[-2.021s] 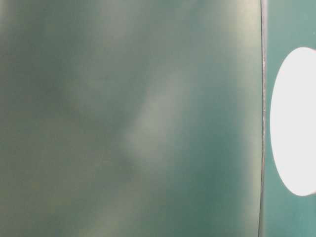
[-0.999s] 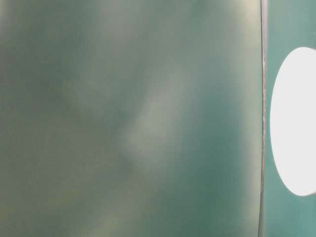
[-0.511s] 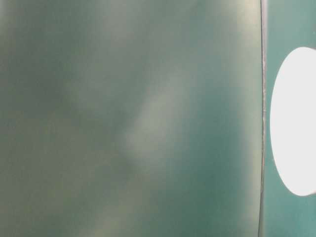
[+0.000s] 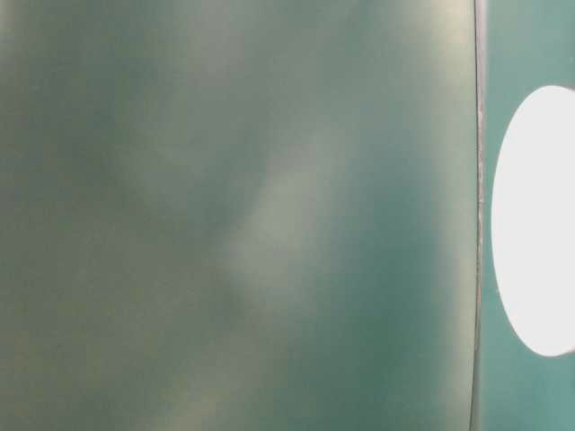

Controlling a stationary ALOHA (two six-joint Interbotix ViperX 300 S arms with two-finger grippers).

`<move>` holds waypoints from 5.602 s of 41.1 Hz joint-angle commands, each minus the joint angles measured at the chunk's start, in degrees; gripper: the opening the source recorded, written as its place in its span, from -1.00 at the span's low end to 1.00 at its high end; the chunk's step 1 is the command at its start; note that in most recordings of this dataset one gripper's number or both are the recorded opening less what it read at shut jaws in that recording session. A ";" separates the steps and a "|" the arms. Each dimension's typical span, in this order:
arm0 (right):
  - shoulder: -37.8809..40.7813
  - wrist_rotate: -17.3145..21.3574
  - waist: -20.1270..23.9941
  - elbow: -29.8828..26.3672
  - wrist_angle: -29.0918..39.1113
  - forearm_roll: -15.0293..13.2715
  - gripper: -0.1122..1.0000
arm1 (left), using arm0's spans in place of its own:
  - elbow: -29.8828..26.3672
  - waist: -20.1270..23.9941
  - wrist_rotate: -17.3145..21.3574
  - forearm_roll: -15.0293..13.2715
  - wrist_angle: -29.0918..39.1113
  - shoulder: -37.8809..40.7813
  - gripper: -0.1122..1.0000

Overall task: Grip the spoon and scoop the red block from the bowl with right arm.
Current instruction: 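Lower the right gripper and close it on the pink spoon handle, then lift the spoon and carry it left over the white bowl, then lower the spoon into the bowl and push it under the red cube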

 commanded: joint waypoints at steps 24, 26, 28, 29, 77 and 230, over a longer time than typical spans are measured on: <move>0.09 -0.88 0.35 -0.62 -2.55 -0.09 0.23 | -1.41 0.09 -0.09 0.00 -0.35 0.44 -0.80; 0.09 -0.88 0.35 -0.70 -2.55 -0.18 0.22 | -1.41 0.09 -0.18 -0.09 -0.26 0.44 -0.80; 0.18 -0.88 0.35 -0.70 -2.55 -0.09 0.20 | -1.41 0.09 -0.26 0.00 -0.26 0.44 -0.80; 0.18 -0.88 0.35 -0.70 -2.55 -0.18 0.19 | -1.41 0.09 -0.26 0.00 -0.26 0.35 -0.80; -1.23 -0.79 0.18 -2.11 -2.46 0.00 -0.36 | -1.41 0.09 -0.44 0.00 0.26 0.44 -0.80; 2.90 -7.29 -39.99 -60.38 98.88 -19.16 -0.36 | -1.58 0.09 0.35 0.00 2.55 0.35 -0.80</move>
